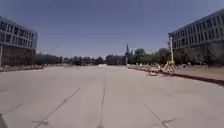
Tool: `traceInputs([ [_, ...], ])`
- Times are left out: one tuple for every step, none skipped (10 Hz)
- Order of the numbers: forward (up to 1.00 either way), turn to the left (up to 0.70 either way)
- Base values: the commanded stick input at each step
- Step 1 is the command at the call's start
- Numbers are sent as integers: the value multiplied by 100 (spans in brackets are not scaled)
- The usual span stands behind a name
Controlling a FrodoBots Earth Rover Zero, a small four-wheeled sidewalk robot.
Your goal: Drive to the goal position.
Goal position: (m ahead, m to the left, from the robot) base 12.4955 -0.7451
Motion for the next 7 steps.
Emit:
traceInputs([
  [100, 0],
  [100, 0],
  [100, 0],
  [100, 0],
  [100, 0],
  [100, 0],
  [100, 0],
])
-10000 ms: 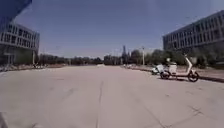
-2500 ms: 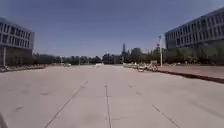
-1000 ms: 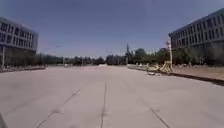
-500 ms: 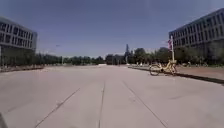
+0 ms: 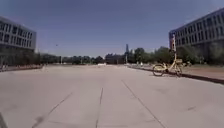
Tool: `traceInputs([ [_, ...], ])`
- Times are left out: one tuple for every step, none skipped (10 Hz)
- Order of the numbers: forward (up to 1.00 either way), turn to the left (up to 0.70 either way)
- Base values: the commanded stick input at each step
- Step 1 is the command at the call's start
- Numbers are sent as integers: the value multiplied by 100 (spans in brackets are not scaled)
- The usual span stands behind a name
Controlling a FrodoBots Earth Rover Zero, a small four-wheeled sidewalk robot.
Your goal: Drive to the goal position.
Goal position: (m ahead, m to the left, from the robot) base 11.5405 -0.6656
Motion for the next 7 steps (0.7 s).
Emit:
traceInputs([
  [100, 0],
  [100, 0],
  [100, 0],
  [100, 0],
  [100, 0],
  [100, 0],
  [100, 0],
])
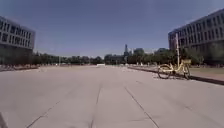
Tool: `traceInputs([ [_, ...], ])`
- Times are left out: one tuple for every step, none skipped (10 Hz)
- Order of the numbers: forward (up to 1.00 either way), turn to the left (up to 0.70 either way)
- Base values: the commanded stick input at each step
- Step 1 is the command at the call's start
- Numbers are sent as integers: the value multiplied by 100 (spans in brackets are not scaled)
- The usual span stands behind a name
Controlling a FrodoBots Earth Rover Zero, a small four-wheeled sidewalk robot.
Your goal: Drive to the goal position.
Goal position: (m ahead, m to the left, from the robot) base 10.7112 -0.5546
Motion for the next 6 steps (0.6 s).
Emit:
traceInputs([
  [100, 0],
  [100, 0],
  [100, 22],
  [100, 29],
  [100, 3],
  [100, 0],
])
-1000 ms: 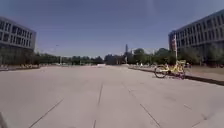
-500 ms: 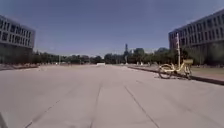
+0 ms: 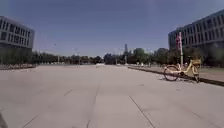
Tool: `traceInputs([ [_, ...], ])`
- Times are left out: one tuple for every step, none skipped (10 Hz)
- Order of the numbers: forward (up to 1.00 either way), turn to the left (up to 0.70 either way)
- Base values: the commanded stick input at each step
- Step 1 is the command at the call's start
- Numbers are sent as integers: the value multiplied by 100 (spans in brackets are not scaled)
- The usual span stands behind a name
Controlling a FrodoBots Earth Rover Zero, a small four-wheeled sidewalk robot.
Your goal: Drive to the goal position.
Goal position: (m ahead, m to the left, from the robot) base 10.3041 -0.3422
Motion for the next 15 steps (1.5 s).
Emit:
traceInputs([
  [100, 0],
  [100, 0],
  [100, 0],
  [100, 0],
  [100, 0],
  [100, 0],
  [100, 0],
  [100, 0],
  [100, 0],
  [100, 0],
  [100, 0],
  [100, 0],
  [100, 0],
  [100, 37],
  [100, 20],
])
